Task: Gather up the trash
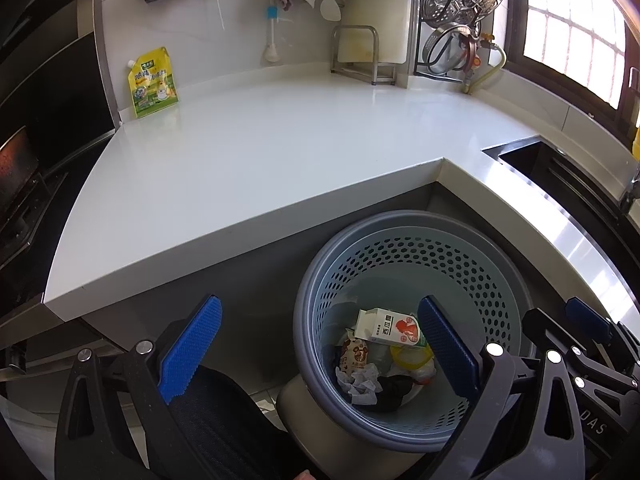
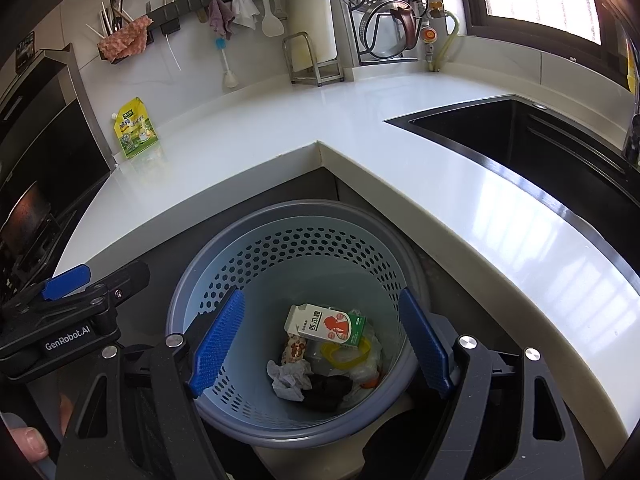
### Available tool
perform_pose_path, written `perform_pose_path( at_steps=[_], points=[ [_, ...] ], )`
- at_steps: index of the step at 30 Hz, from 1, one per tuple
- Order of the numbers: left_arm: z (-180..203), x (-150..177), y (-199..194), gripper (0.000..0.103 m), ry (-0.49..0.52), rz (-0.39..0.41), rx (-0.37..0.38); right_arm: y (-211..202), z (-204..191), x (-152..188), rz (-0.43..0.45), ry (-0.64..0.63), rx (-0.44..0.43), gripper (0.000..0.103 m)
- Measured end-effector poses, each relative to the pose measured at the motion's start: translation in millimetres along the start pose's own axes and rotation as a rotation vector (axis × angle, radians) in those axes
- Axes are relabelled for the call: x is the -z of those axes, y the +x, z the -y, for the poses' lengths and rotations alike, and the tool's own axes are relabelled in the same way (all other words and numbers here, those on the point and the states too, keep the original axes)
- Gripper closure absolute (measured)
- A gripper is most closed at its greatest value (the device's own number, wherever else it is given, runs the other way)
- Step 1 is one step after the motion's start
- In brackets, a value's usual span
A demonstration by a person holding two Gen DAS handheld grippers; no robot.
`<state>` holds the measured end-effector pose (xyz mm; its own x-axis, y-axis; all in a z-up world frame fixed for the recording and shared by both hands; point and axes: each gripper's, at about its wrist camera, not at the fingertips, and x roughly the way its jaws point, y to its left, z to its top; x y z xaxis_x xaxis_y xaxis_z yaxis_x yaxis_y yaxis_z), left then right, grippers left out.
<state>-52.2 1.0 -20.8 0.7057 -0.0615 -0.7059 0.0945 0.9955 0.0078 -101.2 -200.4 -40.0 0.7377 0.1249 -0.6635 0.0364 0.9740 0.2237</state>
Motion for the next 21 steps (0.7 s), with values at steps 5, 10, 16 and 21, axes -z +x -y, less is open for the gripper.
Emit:
perform_pose_path(
  at_steps=[5, 10, 16, 21],
  points=[
    [0.1, 0.3, 0.3, 0.006, -0.001, -0.001, 0.0, 0.0, 0.2, -0.1, 0.0, -0.001, 0.0, 0.027],
    [0.2, 0.4, 0.4, 0.006, 0.0, -0.001, 0.0, -0.5, -0.1, -0.5, 0.001, -0.001, -0.001, 0.027],
    [1.6, 1.1, 0.8, 0.006, 0.003, -0.001, -0.004, -2.3, -1.2, -2.4, 0.003, -0.004, 0.001, 0.027],
    [1.7, 2.2, 1.9, 0.006, 0.008, -0.004, -0.004, -2.7, -1.0, -2.2, 0.005, -0.003, 0.002, 0.027]
  ],
)
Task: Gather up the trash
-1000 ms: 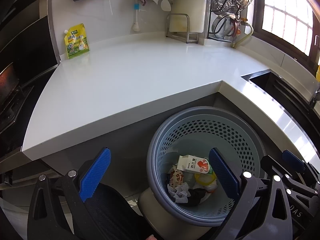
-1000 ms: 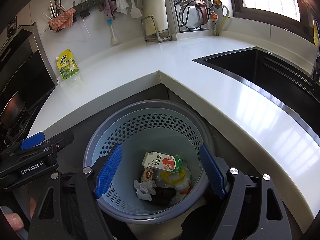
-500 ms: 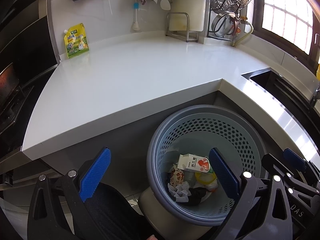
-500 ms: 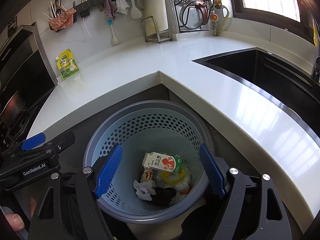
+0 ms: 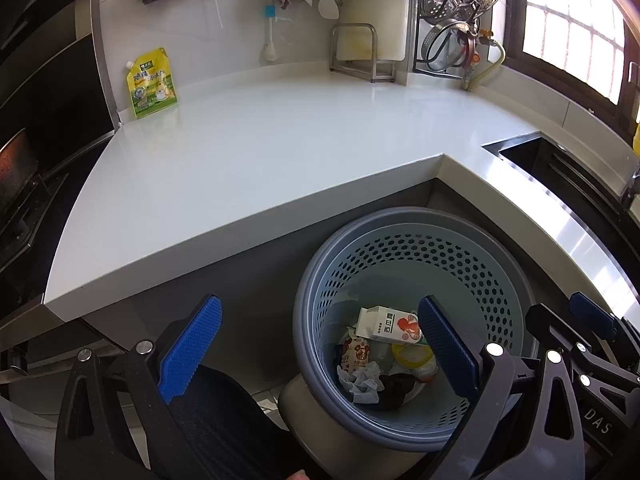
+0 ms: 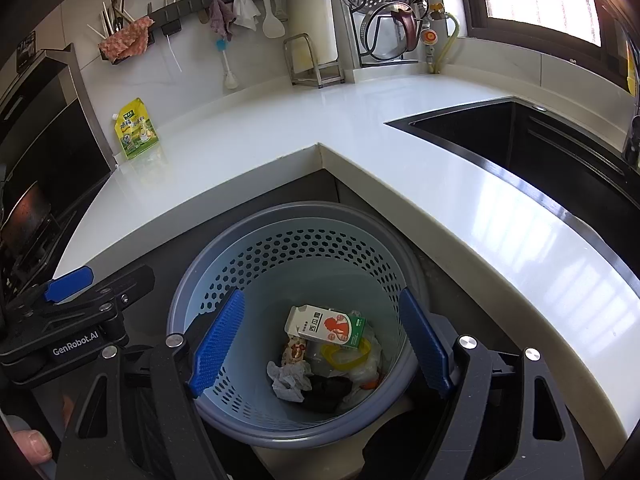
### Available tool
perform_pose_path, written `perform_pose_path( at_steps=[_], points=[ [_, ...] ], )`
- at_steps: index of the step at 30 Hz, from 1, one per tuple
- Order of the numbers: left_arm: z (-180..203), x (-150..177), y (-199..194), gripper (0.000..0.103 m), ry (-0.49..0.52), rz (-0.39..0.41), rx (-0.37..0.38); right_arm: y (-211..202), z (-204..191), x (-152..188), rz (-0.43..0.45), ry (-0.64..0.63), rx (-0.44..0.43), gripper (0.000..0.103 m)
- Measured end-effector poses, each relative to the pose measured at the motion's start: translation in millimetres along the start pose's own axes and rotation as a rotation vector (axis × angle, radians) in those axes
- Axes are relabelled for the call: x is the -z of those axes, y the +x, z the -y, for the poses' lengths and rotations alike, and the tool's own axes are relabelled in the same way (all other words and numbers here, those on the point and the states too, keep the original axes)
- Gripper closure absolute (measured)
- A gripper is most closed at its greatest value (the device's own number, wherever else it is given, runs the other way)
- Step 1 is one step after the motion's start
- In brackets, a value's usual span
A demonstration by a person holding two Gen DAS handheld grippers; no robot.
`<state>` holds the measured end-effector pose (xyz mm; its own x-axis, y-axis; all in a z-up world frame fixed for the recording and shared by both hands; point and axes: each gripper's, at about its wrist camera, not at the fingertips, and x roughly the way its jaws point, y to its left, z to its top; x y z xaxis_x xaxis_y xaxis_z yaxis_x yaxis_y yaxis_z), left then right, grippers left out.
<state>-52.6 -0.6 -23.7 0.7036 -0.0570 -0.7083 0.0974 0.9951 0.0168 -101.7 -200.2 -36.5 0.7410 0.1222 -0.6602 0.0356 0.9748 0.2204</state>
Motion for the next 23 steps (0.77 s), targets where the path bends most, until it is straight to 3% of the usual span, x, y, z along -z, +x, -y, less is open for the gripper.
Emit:
perform_pose_path(
  at_steps=[23],
  points=[
    [0.0, 1.1, 4.7, 0.006, 0.003, -0.023, 0.008, 1.9, 0.9, -0.1, -0.002, -0.003, -0.002, 0.027]
  ],
)
